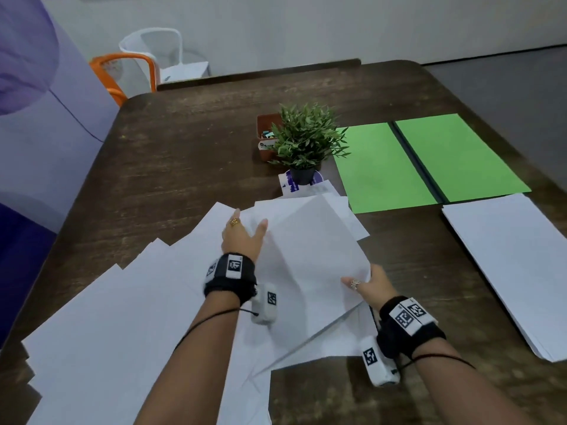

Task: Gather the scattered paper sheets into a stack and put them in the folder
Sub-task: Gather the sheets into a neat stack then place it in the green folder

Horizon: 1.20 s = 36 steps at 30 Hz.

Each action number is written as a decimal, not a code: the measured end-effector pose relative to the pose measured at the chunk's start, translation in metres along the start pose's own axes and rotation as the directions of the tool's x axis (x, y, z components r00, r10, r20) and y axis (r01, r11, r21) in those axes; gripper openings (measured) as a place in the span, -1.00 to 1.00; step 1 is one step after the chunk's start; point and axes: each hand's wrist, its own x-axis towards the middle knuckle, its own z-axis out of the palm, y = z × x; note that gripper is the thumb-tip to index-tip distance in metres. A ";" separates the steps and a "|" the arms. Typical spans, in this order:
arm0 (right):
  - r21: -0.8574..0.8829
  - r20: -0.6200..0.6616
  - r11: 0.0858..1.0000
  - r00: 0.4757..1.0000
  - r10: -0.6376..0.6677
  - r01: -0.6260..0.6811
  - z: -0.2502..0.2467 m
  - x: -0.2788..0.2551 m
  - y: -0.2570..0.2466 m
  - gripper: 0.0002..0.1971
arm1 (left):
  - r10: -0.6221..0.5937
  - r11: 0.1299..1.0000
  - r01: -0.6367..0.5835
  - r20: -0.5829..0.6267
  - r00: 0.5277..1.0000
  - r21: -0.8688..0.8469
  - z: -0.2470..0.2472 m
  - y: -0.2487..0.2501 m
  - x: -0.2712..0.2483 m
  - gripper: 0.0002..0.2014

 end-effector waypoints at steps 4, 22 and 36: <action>0.020 0.043 0.999 0.998 0.037 -0.038 -0.024 0.006 -0.004 -0.66 | -0.165 0.979 0.190 0.272 0.948 -0.071 0.002 -0.008 0.016 -0.26; -0.686 0.084 0.694 0.971 -0.222 0.218 -0.027 0.079 -0.027 -0.72 | -0.211 0.940 0.296 0.395 0.894 -0.169 0.044 -0.034 0.009 -0.45; 0.250 -0.151 0.968 0.988 0.018 0.021 -0.010 0.077 -0.027 -0.53 | 0.189 0.736 -0.133 0.012 0.982 -0.664 0.007 0.025 -0.035 -0.51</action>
